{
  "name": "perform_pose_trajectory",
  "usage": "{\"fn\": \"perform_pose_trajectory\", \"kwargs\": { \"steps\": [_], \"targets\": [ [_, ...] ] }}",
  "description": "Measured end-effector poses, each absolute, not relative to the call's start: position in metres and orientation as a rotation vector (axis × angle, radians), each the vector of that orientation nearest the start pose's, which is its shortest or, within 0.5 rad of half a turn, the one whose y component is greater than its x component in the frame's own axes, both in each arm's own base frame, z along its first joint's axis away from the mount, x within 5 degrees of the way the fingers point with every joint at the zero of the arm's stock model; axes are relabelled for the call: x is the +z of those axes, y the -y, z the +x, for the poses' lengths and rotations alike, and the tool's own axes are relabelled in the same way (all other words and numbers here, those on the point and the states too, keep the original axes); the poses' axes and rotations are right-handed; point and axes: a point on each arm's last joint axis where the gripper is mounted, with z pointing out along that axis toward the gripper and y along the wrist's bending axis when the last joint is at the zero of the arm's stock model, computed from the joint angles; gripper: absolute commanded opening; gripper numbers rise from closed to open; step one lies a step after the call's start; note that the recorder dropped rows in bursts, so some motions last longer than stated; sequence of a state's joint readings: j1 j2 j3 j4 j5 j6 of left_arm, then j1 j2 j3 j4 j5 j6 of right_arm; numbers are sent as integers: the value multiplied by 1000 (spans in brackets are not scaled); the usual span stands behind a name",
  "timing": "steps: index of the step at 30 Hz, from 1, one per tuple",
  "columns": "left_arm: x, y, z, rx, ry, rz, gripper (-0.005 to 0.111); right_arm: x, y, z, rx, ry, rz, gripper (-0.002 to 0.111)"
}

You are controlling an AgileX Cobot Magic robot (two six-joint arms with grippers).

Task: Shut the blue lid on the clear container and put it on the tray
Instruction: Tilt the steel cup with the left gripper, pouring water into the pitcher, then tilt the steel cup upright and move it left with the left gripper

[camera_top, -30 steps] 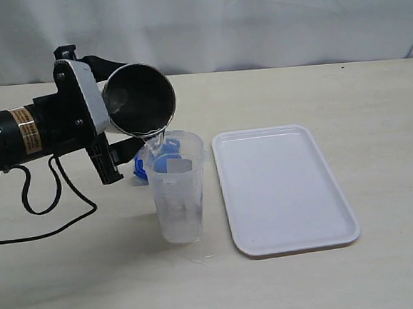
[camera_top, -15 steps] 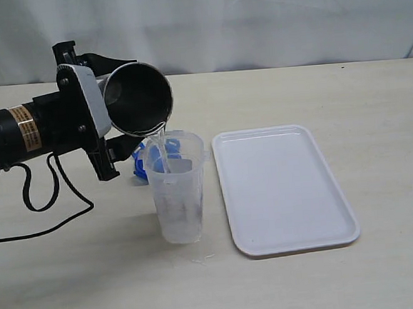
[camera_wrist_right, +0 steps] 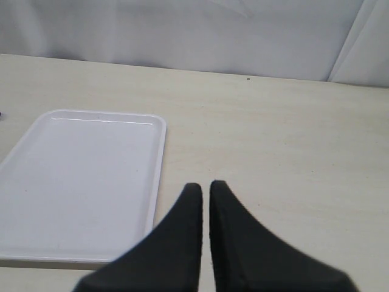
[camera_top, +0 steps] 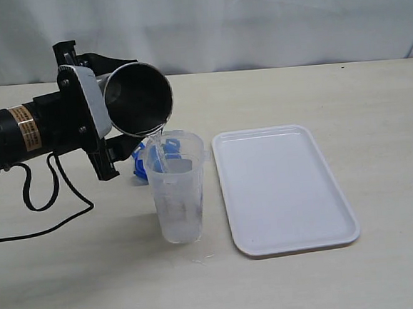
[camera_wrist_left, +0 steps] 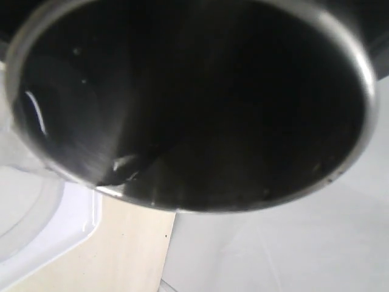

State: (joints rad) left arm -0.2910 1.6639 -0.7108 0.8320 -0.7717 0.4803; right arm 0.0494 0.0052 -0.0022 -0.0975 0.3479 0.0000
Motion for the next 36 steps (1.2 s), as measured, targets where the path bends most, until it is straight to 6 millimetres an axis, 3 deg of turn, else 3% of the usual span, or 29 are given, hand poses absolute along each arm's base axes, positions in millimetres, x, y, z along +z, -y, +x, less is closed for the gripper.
{"fn": "perform_pose_trajectory", "kwargs": {
  "steps": [13, 26, 31, 36],
  "targets": [
    [202, 136, 292, 86, -1112, 1435, 0, 182, 0, 54, -60, -1830, -106, 5],
    [202, 136, 292, -218, -1405, 1160, 0, 182, 0, 54, -60, -1830, -106, 5],
    [203, 116, 302, -311, -1556, 921, 0, 182, 0, 54, -60, -1830, -106, 5],
    [206, 78, 315, -344, -1653, 666, 0, 182, 0, 54, -60, -1830, -106, 5]
  ]
}}
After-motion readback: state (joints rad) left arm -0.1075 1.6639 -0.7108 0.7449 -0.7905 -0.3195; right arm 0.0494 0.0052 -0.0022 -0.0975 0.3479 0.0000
